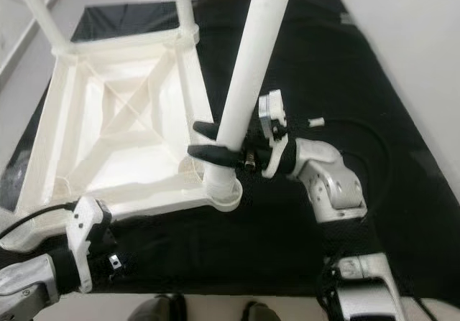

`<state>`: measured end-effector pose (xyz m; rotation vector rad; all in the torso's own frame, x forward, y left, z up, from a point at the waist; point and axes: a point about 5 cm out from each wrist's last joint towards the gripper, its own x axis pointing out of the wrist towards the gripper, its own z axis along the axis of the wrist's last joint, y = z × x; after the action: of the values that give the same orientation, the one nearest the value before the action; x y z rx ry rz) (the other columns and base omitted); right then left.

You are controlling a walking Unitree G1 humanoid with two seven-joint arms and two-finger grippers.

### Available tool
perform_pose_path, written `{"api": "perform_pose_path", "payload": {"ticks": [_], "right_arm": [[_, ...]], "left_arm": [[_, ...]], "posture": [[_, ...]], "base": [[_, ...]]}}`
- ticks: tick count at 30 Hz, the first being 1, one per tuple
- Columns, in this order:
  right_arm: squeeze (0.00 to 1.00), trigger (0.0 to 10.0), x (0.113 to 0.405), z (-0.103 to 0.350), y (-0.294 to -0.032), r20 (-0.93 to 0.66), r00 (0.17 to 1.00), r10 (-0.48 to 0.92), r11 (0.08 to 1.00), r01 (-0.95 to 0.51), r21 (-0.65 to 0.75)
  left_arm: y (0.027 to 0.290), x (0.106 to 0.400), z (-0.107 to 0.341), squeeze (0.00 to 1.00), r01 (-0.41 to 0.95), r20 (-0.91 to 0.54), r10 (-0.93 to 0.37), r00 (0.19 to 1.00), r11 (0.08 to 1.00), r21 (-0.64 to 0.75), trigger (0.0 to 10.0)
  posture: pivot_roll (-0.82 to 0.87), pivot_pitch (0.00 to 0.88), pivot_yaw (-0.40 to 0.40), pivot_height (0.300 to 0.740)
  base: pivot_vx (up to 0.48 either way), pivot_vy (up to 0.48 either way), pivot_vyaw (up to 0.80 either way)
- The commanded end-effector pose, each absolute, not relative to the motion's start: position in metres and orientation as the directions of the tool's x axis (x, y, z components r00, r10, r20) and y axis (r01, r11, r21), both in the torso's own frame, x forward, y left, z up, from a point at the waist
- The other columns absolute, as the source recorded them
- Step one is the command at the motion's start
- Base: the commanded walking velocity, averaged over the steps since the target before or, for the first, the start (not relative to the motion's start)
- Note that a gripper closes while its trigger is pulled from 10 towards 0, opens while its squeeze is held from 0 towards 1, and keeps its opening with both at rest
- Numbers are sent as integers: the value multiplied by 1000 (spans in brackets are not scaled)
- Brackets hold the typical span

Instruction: Building children table

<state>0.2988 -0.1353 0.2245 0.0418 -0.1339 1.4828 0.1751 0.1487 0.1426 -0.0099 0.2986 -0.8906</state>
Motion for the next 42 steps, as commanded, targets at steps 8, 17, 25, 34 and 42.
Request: {"api": "perform_pose_path", "payload": {"ticks": [8, 17, 25, 34, 42], "right_arm": [[0, 10000, 289, 224, -134, 90, 15, 996, 20, -998, -55], [0, 10000, 290, 215, -127, -8, 54, 998, 53, -990, -133], [0, 10000, 284, 206, -125, -126, 42, 991, 18, -982, -186], [0, 10000, 279, 209, -118, -109, 10, 994, -12, -979, -202], [0, 10000, 280, 236, -99, 52, 5, 999, 16, -974, -225]], "left_arm": [[144, 153, 128, 0, 784, -323, -768, 553, 611, -109, 10000], [153, 157, 129, 0, 726, -303, -694, 654, 688, -9, 10000], [159, 158, 129, 0, 690, -279, -657, 700, 723, 28, 10000], [157, 155, 128, 0, 702, -269, -674, 688, 713, 11, 10000], [155, 154, 126, 0, 707, -261, -680, 685, 708, 10, 10000]], "posture": [[105, 256, 64, 740], [114, 282, 71, 740], [108, 294, 76, 740], [106, 299, 80, 740], [100, 290, 70, 740]], "base": [[0, 0, 598], [0, 0, 0], [0, 0, 0], [0, 0, 0], [0, 0, 0]]}}
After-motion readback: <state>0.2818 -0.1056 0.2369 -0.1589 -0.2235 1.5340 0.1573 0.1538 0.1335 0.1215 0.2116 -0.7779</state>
